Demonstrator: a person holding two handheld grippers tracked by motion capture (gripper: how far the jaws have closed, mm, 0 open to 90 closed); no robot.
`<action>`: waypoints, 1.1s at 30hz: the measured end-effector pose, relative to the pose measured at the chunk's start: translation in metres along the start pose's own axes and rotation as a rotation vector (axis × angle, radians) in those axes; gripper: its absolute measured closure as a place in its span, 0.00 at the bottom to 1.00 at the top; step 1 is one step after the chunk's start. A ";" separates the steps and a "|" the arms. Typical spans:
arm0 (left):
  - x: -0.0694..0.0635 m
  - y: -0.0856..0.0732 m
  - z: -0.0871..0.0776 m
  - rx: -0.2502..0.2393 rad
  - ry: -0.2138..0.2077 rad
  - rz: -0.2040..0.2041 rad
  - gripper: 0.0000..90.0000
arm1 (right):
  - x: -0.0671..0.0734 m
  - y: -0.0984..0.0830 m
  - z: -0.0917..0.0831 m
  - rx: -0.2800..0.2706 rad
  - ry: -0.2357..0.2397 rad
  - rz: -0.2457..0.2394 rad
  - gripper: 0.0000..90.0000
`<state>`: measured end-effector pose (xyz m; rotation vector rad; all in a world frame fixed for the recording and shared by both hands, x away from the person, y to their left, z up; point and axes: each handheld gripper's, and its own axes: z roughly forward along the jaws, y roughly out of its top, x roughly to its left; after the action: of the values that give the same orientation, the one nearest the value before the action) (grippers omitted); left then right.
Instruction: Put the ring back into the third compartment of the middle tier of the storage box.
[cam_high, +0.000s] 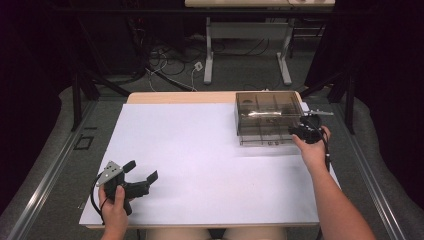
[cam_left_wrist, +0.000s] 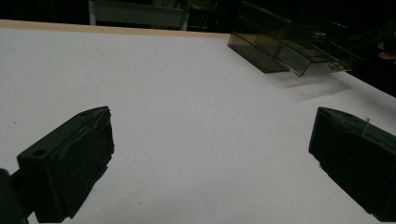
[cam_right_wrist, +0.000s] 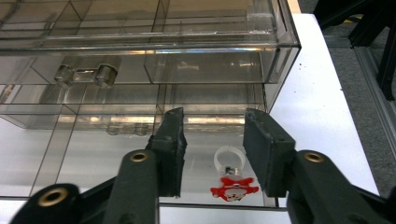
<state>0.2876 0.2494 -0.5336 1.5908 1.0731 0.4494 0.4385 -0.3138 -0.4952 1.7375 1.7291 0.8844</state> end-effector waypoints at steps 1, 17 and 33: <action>0.000 0.000 0.000 0.000 0.000 0.000 0.00 | 0.000 0.000 0.000 0.000 0.000 0.000 0.64; -0.001 0.001 0.001 0.001 -0.004 0.001 0.00 | 0.005 0.000 -0.004 -0.027 0.047 0.015 0.37; 0.000 0.000 0.000 -0.001 -0.004 0.001 0.00 | 0.014 -0.002 -0.018 -0.055 0.102 -0.023 0.22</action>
<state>0.2879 0.2488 -0.5332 1.5910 1.0689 0.4475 0.4232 -0.3007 -0.4841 1.6592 1.7693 1.0171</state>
